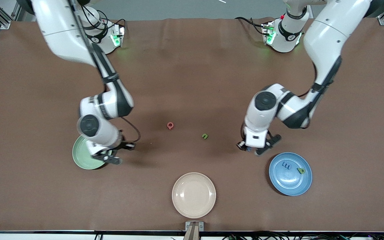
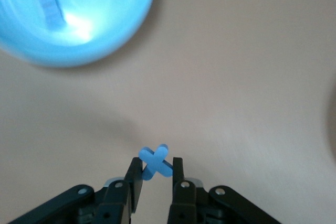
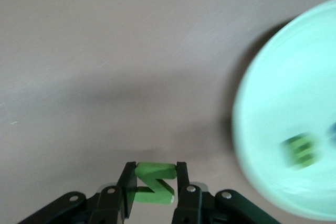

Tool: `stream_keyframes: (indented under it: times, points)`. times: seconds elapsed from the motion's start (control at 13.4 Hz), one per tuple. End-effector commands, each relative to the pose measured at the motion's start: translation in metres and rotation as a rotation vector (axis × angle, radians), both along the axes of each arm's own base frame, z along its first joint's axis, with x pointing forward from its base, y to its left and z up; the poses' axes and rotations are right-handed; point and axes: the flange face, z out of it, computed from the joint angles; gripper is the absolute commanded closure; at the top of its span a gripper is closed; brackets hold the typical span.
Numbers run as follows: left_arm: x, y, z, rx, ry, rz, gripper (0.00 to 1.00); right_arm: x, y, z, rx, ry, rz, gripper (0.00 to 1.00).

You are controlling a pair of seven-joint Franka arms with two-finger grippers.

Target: Sort upper and lower case letters into plates

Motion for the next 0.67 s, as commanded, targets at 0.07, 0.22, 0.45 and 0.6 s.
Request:
stream_keyframes:
  times: [0.07, 0.22, 0.45, 0.6]
  points:
    - [0.045, 0.067, 0.005, 0.055, -0.016, -0.189, 0.99, 0.014, -0.101, 0.001, 0.020, 0.000, 0.150, 1.00]
    - [0.063, 0.098, 0.002, 0.082, -0.016, -0.321, 0.99, 0.020, -0.139, -0.002, 0.019, -0.024, 0.209, 1.00]
    - [0.079, 0.121, -0.017, 0.097, -0.005, -0.457, 0.99, 0.020, -0.148, -0.016, 0.017, -0.026, 0.211, 1.00]
    - [0.093, 0.129, -0.030, 0.094, -0.018, -0.502, 0.97, 0.022, -0.151, -0.024, 0.011, -0.036, 0.210, 1.00]
